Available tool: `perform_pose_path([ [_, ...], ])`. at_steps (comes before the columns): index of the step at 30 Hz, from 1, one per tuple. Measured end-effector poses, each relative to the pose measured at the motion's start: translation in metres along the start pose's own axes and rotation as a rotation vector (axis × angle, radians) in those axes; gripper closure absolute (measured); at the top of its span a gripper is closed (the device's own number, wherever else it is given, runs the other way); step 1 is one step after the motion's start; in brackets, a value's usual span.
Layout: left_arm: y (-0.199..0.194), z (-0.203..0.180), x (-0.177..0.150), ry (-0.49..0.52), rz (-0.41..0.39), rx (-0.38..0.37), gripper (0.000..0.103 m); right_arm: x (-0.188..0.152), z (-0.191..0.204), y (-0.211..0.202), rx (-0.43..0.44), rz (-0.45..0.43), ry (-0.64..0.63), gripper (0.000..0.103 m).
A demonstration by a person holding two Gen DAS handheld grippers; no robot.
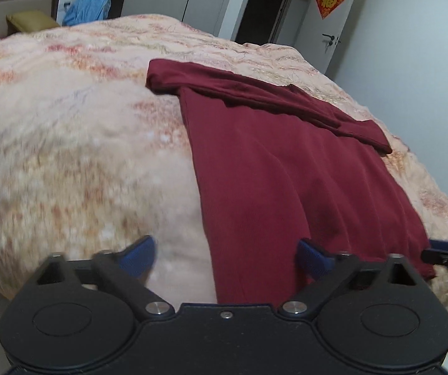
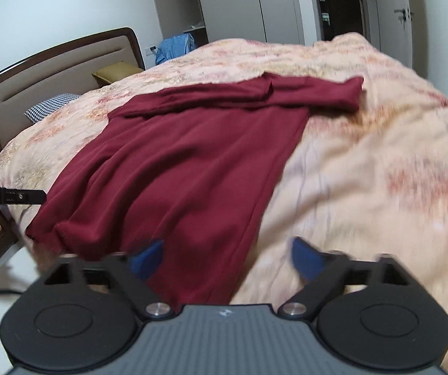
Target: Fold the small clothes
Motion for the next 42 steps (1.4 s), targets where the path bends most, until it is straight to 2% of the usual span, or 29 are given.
perform_pose_path([
  [1,-0.001,0.001,0.000,-0.016,0.010,-0.010,0.023,-0.003,0.002,-0.002,0.000,0.007,0.000,0.037],
  [2,-0.002,0.002,0.000,-0.032,0.021,-0.014,0.027,-0.005,0.004,-0.004,0.003,0.013,0.002,0.051],
  [3,-0.002,0.003,0.000,-0.044,0.032,-0.017,0.038,-0.007,0.006,-0.004,0.011,0.023,0.007,0.061],
  [4,-0.002,0.003,0.000,-0.047,0.041,-0.021,0.052,-0.010,0.008,-0.003,0.023,0.042,0.013,0.065],
  [5,-0.002,0.003,-0.002,-0.045,0.053,-0.022,0.058,-0.011,0.010,0.000,0.025,0.064,0.014,0.074],
  [6,-0.002,0.002,-0.003,-0.041,0.066,-0.020,0.070,-0.013,0.011,0.001,0.012,0.076,0.007,0.092],
  [7,-0.002,0.000,-0.005,-0.036,0.076,-0.021,0.080,-0.012,0.011,0.002,-0.007,0.080,-0.007,0.095],
  [10,-0.007,-0.004,-0.005,-0.019,0.066,0.005,0.093,-0.009,0.010,-0.013,-0.029,0.043,-0.020,0.097],
  [13,-0.017,-0.006,-0.001,-0.027,0.046,0.009,0.093,0.000,-0.002,-0.050,-0.106,-0.033,-0.031,0.098],
  [14,-0.018,-0.008,0.000,-0.026,0.046,0.008,0.091,0.004,-0.008,-0.064,-0.127,-0.061,-0.024,0.098],
  [16,-0.019,-0.010,-0.001,-0.010,0.049,0.019,0.079,0.010,-0.021,-0.087,-0.141,-0.095,-0.012,0.098],
  [20,-0.019,-0.011,-0.006,0.013,0.051,0.052,0.066,0.012,-0.035,-0.085,-0.163,-0.064,-0.042,0.097],
  [24,-0.028,-0.006,-0.008,0.059,0.018,0.102,0.028,0.001,-0.043,-0.065,-0.196,-0.011,-0.069,0.097],
  [26,-0.035,-0.006,-0.008,0.103,-0.010,0.125,0.022,-0.007,-0.047,-0.062,-0.185,-0.011,-0.043,0.097],
  [28,-0.040,-0.009,-0.007,0.152,-0.041,0.134,0.007,-0.009,-0.043,-0.063,-0.183,-0.019,-0.058,0.095],
  [29,-0.041,-0.012,-0.006,0.171,-0.059,0.142,0.003,-0.010,-0.039,-0.063,-0.189,-0.022,-0.095,0.085],
  [30,-0.043,-0.016,-0.005,0.192,-0.079,0.146,0.001,-0.010,-0.033,-0.065,-0.198,-0.027,-0.137,0.067],
  [32,-0.043,-0.028,-0.005,0.247,-0.105,0.129,0.001,-0.007,-0.022,-0.065,-0.207,-0.041,-0.233,0.041],
  [35,-0.037,-0.049,-0.006,0.325,-0.119,0.108,0.001,-0.009,0.002,-0.061,-0.161,-0.041,-0.376,0.037],
  [40,-0.020,-0.082,-0.015,0.454,-0.105,0.070,0.001,-0.026,0.034,-0.028,-0.081,0.070,-0.611,0.036],
  [42,-0.014,-0.092,-0.018,0.495,-0.098,0.053,0.001,-0.036,0.046,-0.013,-0.079,0.118,-0.736,0.037],
])
Point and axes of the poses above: each gripper's, at about its wrist camera, not at the fingertips, and y roughly the way its jaws point, z to its left, x to its top, the point moved 6 cm from there along y, roughly the way its jaws point, and after that the axes turned 10 degrees about x, right-handed, at the moved point
